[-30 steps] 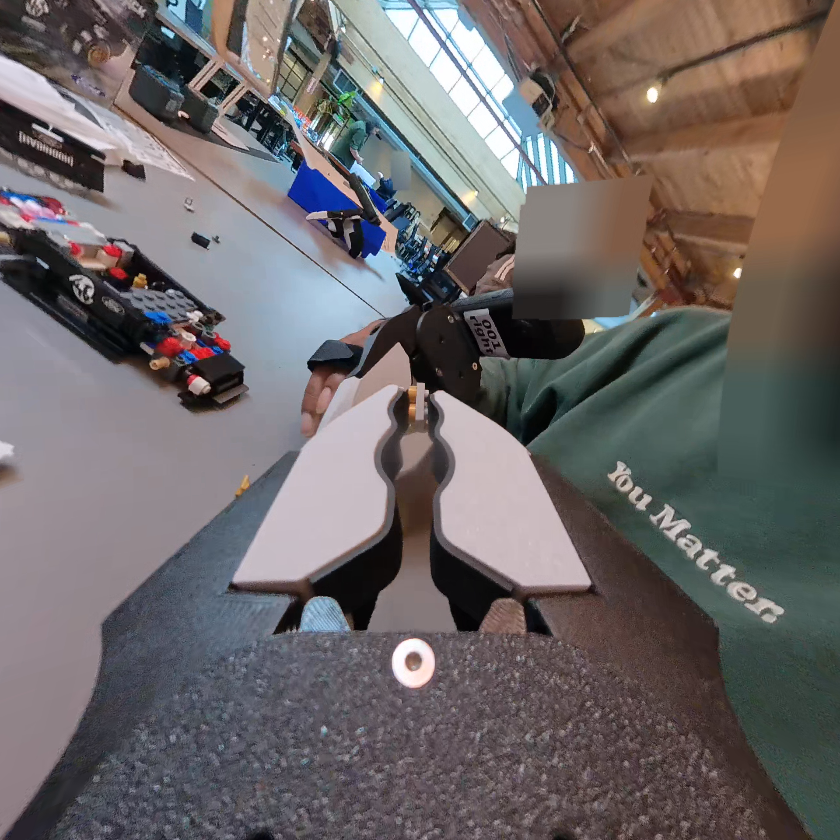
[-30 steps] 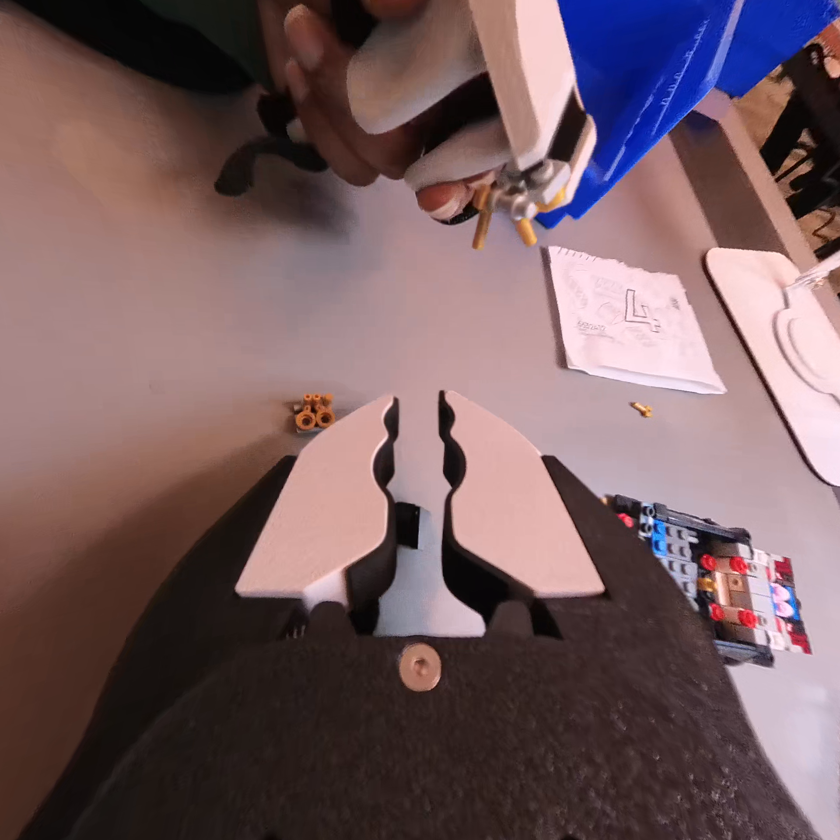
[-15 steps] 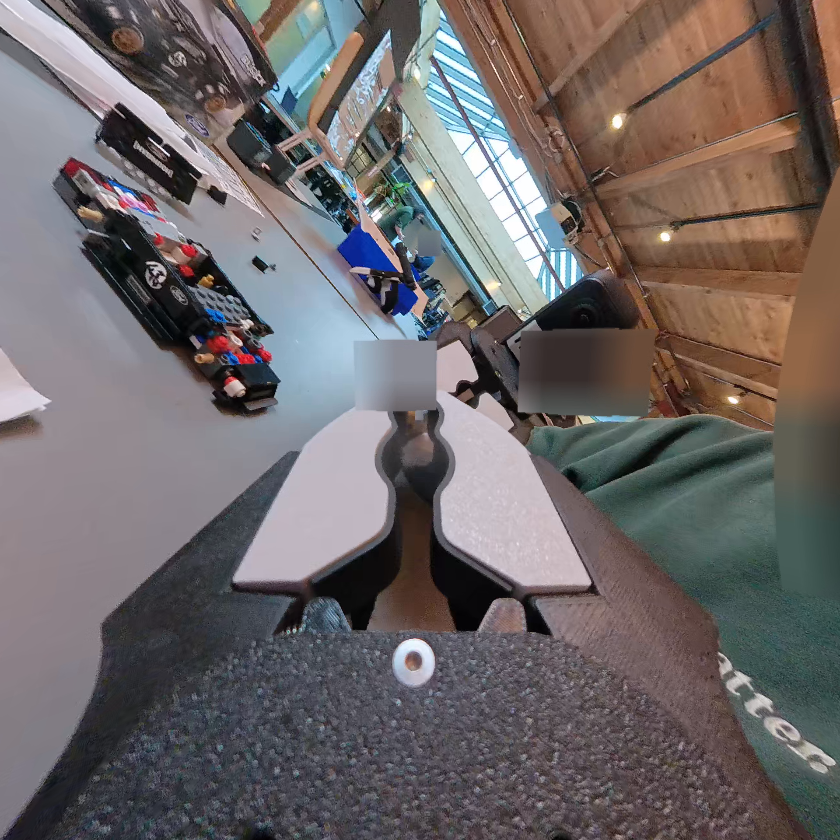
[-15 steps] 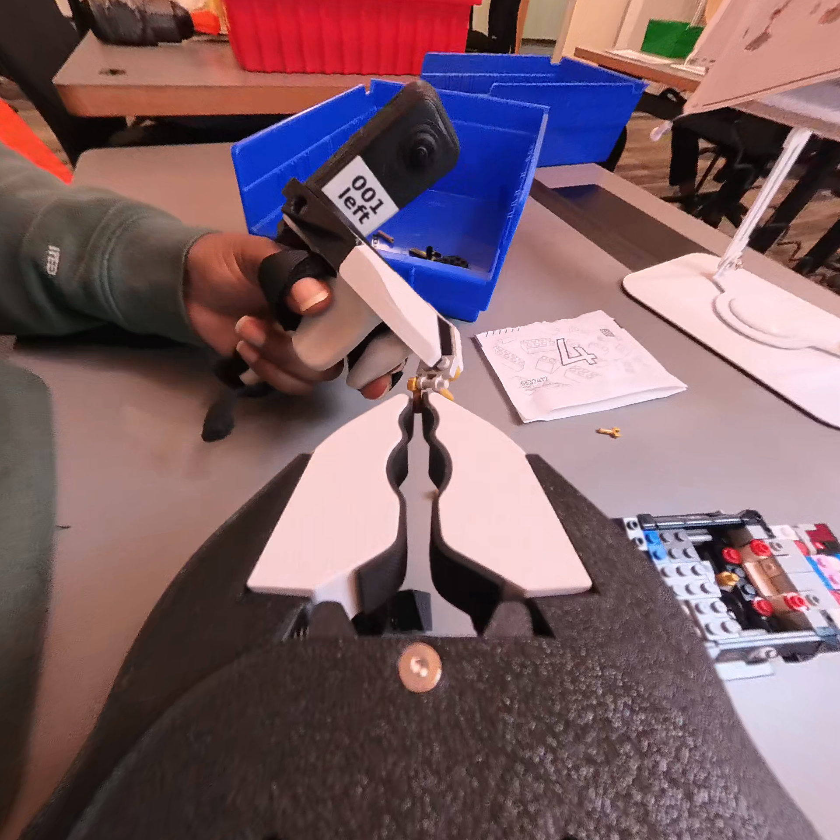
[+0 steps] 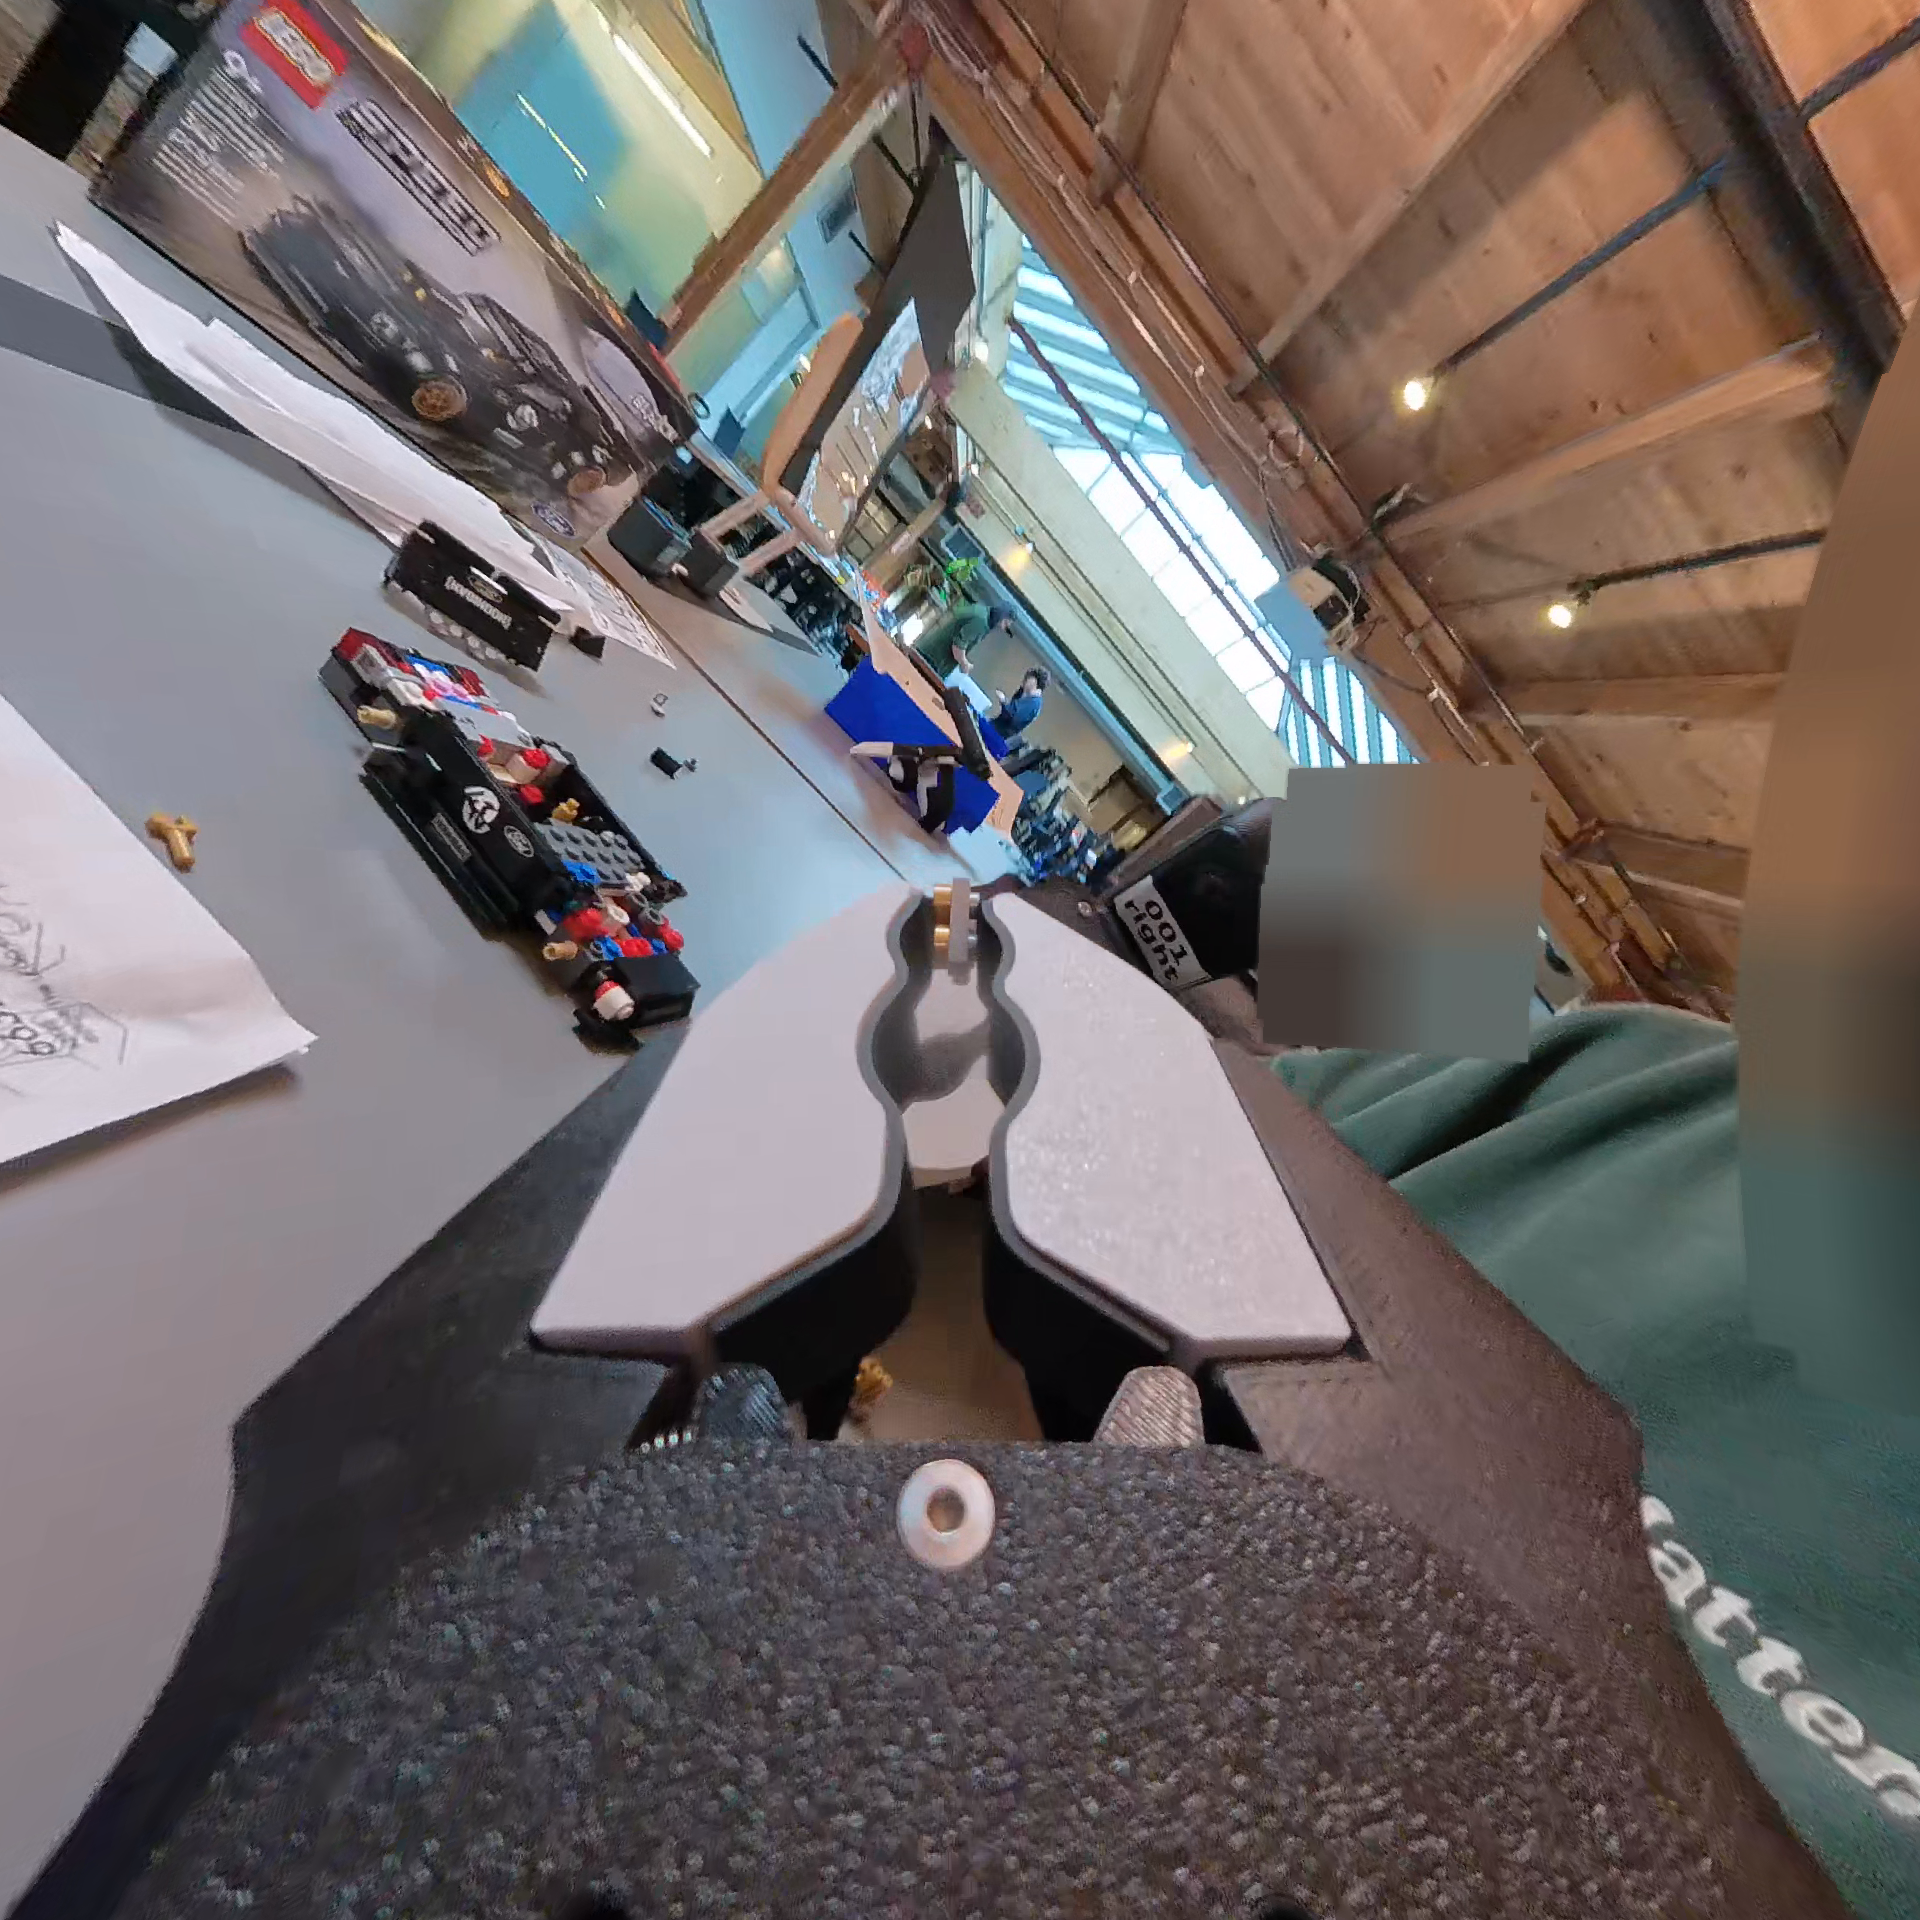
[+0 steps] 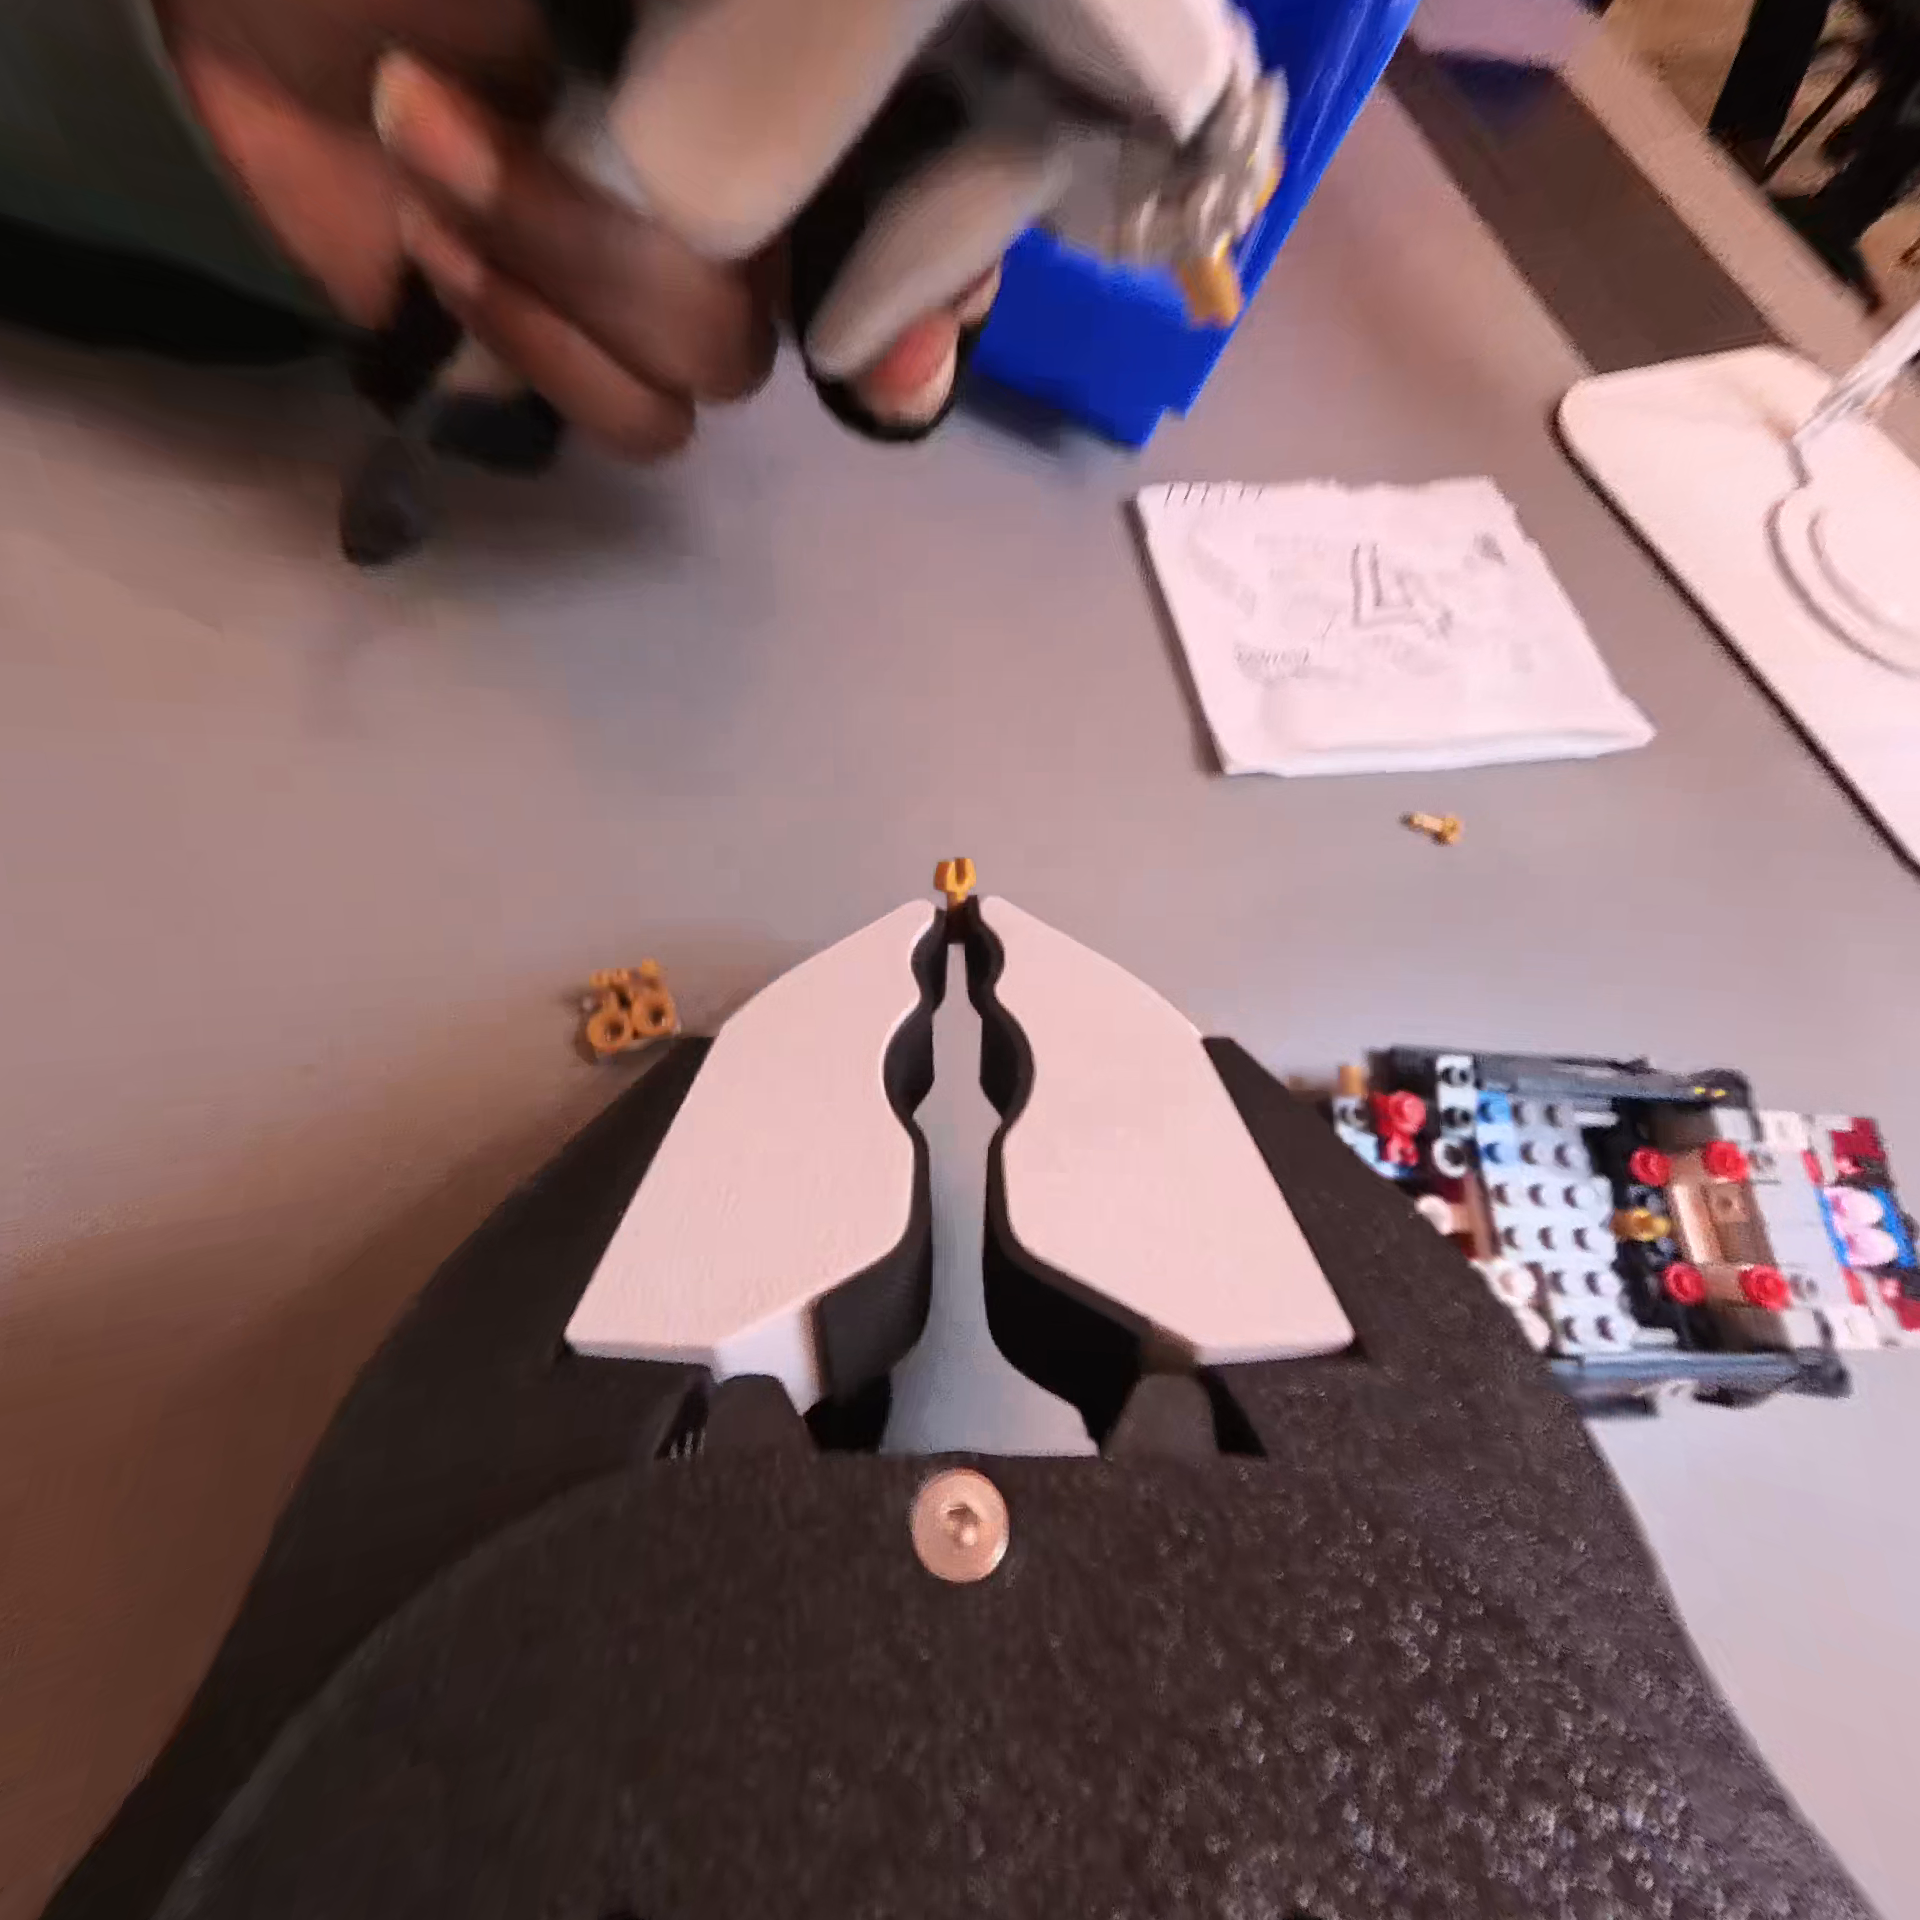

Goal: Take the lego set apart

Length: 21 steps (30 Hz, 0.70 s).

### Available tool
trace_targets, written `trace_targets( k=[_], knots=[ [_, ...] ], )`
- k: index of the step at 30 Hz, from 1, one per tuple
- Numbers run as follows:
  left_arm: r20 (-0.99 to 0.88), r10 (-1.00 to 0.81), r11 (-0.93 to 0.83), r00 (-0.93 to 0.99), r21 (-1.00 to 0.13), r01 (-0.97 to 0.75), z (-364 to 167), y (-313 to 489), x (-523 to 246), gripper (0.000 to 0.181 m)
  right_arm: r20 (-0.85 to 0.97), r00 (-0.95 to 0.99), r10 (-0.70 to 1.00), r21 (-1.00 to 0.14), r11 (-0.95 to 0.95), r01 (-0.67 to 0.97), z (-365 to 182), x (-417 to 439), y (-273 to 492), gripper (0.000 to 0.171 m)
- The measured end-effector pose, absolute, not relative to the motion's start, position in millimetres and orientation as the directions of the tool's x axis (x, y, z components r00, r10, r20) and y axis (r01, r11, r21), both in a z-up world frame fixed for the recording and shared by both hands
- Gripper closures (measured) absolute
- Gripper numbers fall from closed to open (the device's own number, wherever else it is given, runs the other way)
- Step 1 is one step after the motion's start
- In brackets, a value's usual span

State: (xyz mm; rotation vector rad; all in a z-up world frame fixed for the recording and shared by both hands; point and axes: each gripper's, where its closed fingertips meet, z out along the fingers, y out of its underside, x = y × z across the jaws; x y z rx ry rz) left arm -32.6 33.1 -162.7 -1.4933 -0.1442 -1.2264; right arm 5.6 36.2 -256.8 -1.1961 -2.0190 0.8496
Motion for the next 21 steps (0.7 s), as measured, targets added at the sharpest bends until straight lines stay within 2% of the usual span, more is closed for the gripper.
trace_targets(
  k=[4, 9, 13, 18, 21],
  knots=[
    [0.711, -0.519, -0.397, 0.474, -0.692, 0.603, -174.5, 34.4, -21.9, 0.173, 0.196, -0.411, 0.890, -0.746, 0.408, 0.527, -268.4, 9.1, 32.8, 0.145],
    [0.687, -0.513, -0.454, 0.515, -0.726, 0.517, -190.6, 34.6, -8.7, 0.173, 0.164, -0.407, 0.899, -0.806, 0.360, 0.471, -253.7, 7.2, 30.7, 0.138],
    [0.664, -0.527, -0.474, 0.530, -0.748, 0.464, -196.2, 33.5, -0.6, 0.173, 0.195, -0.381, 0.904, -0.860, 0.344, 0.376, -230.9, 5.1, 30.5, 0.139],
    [0.698, -0.613, -0.512, 0.370, -0.707, 0.487, -184.1, 23.6, 15.8, 0.173, 0.248, -0.392, 0.886, -0.922, 0.340, 0.186, -197.5, 7.6, 17.9, 0.147],
    [0.713, -0.632, -0.518, 0.302, -0.679, 0.520, -178.2, 21.3, 18.4, 0.173, 0.297, -0.374, 0.879, -0.920, 0.368, 0.136, -187.6, 9.1, 14.7, 0.152]
  ],
)
